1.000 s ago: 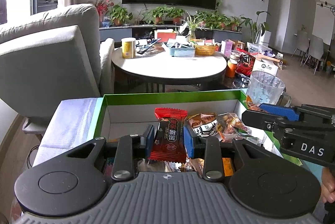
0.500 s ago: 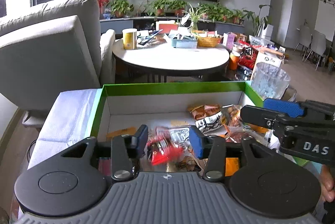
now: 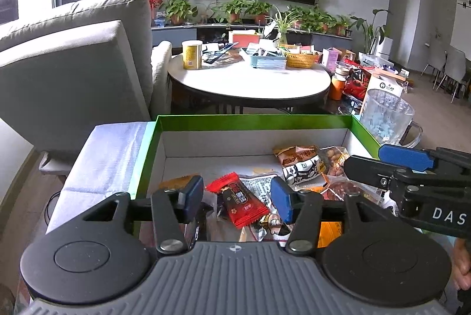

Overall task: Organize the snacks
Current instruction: 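Lower both snacks into the box and open both tools to release them, then raise both open tools away from the box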

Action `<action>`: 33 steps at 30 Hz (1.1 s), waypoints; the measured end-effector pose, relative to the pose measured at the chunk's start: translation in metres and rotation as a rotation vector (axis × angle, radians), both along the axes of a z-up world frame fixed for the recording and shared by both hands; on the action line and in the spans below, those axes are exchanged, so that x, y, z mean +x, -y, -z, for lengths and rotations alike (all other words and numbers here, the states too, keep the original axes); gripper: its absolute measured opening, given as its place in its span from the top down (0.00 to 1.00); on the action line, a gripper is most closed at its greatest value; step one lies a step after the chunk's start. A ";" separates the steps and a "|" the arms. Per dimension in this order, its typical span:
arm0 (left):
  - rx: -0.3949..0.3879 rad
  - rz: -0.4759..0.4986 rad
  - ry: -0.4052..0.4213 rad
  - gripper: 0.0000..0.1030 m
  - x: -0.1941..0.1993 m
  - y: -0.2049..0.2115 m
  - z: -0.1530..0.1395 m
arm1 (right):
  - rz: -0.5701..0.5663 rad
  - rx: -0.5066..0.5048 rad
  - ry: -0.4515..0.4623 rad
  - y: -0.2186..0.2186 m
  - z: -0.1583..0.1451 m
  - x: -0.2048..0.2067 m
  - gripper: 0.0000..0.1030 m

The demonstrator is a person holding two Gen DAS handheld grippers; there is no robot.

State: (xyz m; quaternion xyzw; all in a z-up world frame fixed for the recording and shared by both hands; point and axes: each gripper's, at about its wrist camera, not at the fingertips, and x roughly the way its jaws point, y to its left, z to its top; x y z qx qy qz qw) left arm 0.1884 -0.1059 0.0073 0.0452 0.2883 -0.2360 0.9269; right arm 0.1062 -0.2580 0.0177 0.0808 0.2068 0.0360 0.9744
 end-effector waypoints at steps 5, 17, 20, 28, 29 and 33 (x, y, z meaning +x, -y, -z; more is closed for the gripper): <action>-0.010 -0.001 0.014 0.53 -0.011 -0.005 -0.006 | -0.006 -0.007 0.010 -0.004 -0.005 -0.010 0.37; -0.023 -0.020 0.065 0.46 -0.050 -0.019 -0.017 | 0.001 -0.004 0.032 -0.017 -0.013 -0.043 0.35; -0.019 -0.020 0.080 0.42 -0.060 -0.023 -0.020 | 0.008 0.012 0.038 -0.020 -0.014 -0.051 0.35; -0.040 -0.107 0.138 0.35 -0.089 -0.038 -0.029 | 0.019 -0.005 0.053 -0.030 -0.016 -0.076 0.35; -0.022 -0.131 0.156 0.35 -0.094 -0.037 -0.029 | 0.020 -0.006 0.054 -0.031 -0.016 -0.079 0.35; 0.070 -0.170 0.247 0.35 -0.113 -0.031 -0.031 | 0.037 -0.009 0.058 -0.033 -0.018 -0.091 0.35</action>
